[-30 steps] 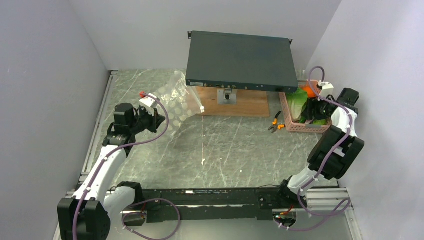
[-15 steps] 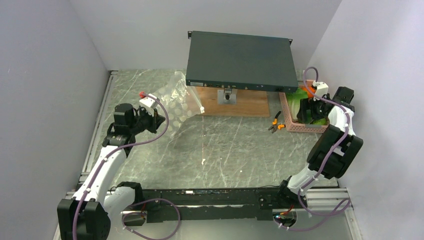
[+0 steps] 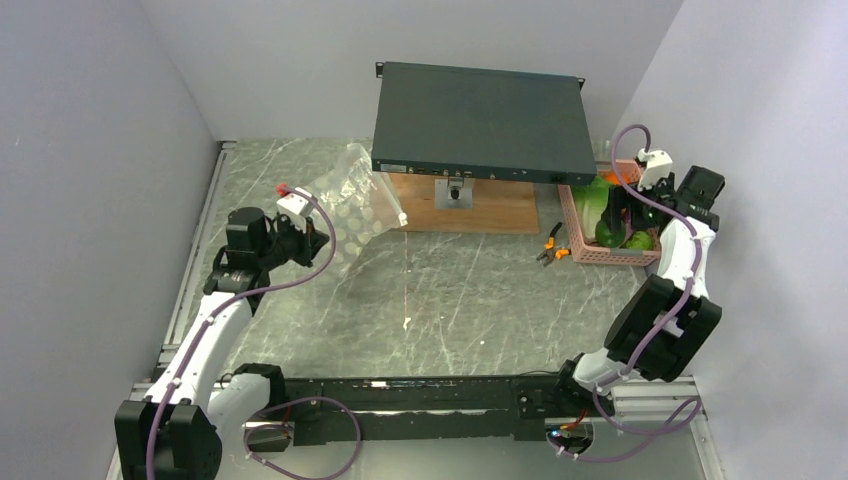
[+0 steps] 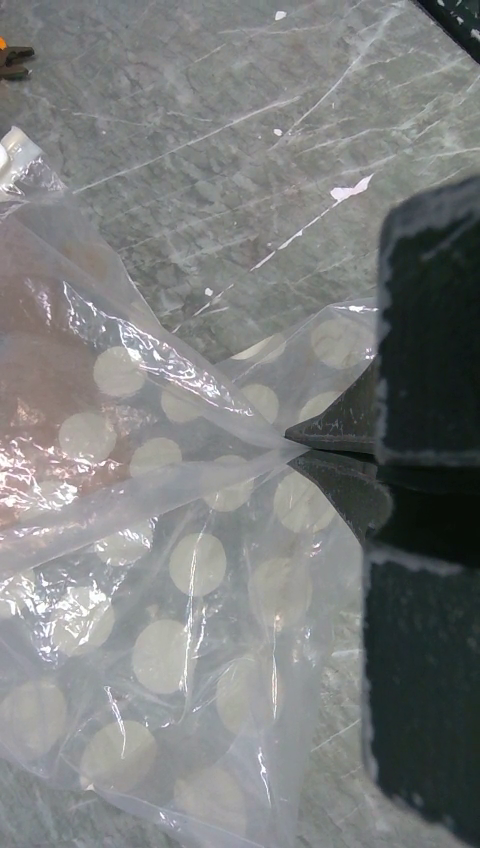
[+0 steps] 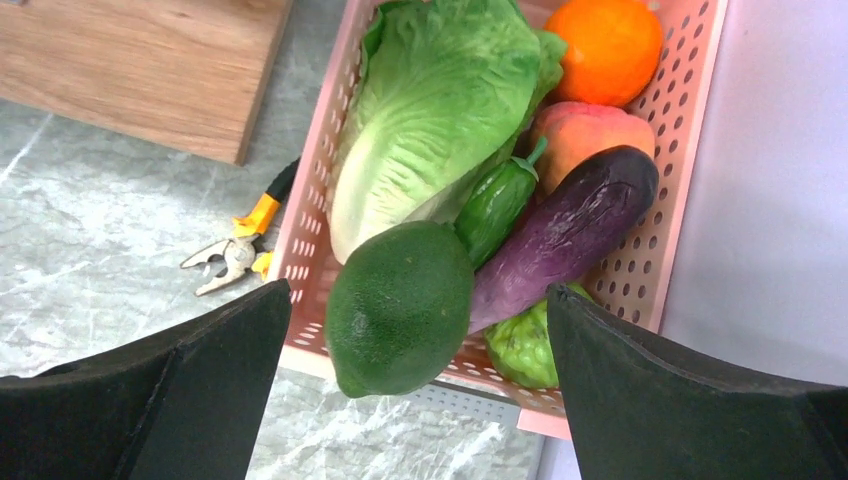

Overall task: Open the zip-top bag and remove the fake food
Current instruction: Place the fake vegetable in the bin, then place the zipper food storage bag at the center of the board.

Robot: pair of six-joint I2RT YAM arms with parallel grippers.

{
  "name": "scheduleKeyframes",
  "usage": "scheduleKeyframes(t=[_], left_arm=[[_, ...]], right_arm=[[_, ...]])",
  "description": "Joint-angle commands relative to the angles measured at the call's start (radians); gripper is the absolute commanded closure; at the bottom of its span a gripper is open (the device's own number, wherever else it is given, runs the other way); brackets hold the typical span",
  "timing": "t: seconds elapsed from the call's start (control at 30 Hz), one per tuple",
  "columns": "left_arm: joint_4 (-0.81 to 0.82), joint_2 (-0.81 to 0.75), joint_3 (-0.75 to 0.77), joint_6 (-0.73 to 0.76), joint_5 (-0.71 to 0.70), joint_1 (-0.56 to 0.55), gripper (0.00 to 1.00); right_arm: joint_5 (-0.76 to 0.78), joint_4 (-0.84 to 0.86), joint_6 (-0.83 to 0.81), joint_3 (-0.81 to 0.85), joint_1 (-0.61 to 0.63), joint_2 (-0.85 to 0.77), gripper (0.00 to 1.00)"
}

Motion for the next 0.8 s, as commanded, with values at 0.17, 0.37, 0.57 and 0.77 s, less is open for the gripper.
scheduleKeyframes(t=[0.17, 0.37, 0.57, 0.77], left_arm=[[-0.011, -0.022, 0.023, -0.021, 0.078, 0.033, 1.0], [-0.126, 0.027, 0.106, -0.011, -0.02, 0.076, 1.0], [-0.279, 0.141, 0.236, -0.044, -0.17, 0.144, 1.0], [-0.386, 0.193, 0.331, -0.141, -0.354, 0.192, 0.28]], right_arm=[[-0.185, 0.06, 0.126, -0.032, -0.003, -0.186, 0.0], [-0.309, 0.03, 0.21, -0.084, -0.004, -0.259, 0.0], [-0.328, -0.024, 0.121, -0.136, -0.004, -0.316, 0.0], [-0.314, -0.108, 0.067, -0.121, -0.003, -0.343, 0.0]])
